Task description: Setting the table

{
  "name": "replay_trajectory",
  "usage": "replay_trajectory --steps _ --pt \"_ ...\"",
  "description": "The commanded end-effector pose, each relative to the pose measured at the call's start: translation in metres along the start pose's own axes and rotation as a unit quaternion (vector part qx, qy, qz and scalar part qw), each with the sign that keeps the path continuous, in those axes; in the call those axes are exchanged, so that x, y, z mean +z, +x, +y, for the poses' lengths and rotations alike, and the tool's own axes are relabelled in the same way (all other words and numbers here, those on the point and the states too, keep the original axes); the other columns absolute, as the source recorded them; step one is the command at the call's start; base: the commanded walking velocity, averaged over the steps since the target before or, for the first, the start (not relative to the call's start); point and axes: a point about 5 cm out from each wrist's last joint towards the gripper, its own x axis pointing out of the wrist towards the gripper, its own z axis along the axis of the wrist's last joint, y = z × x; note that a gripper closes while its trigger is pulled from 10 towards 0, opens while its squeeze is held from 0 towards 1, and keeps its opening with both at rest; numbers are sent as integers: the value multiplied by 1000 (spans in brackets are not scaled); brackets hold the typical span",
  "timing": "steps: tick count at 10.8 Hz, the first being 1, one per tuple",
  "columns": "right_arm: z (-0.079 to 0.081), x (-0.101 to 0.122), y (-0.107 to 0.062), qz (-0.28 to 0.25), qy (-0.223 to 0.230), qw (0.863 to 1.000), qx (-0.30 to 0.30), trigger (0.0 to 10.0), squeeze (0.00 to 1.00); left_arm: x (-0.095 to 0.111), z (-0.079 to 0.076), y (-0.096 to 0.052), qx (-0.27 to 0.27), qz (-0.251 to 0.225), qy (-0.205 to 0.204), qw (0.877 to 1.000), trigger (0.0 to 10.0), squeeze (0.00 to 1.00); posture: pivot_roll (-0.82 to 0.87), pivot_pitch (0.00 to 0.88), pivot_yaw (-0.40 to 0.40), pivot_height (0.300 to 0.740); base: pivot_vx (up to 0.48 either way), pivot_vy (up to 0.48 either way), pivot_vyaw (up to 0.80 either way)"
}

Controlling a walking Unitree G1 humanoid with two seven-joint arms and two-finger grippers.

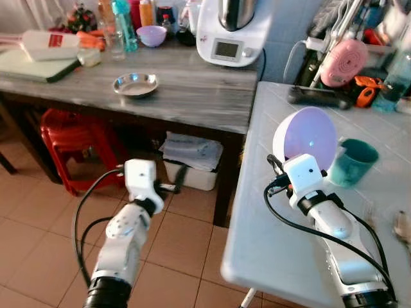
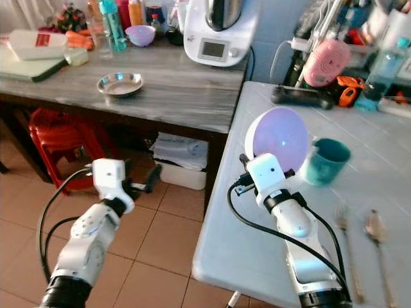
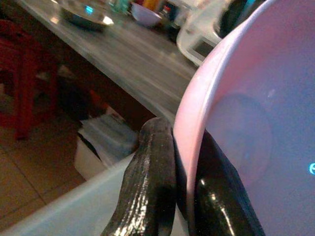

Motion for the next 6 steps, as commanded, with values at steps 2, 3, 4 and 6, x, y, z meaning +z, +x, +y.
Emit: replay_trajectory --steps 2,3,4,6 --pt "1 8 -1 -15 -12 1000 13 10000 0 -2 4 -2 5 3 4 1000 10000 0 -26 0 -12 740 0 388 0" --pt "-3 8 -1 -14 -9 1000 6 10000 0 -3 1 -1 0 4 3 1000 10000 0 -34 0 -7 740 0 394 0" --pt "-2 10 -1 -22 -11 1000 6 10000 0 -2 0 0 -1 4 3 1000 10000 0 -34 0 -6 740 0 394 0" --pt "-2 13 0 -29 -11 1000 -3 10000 0 -3 -3 0 -5 6 1 1000 10000 0 -37 0 -4 740 0 394 -241"
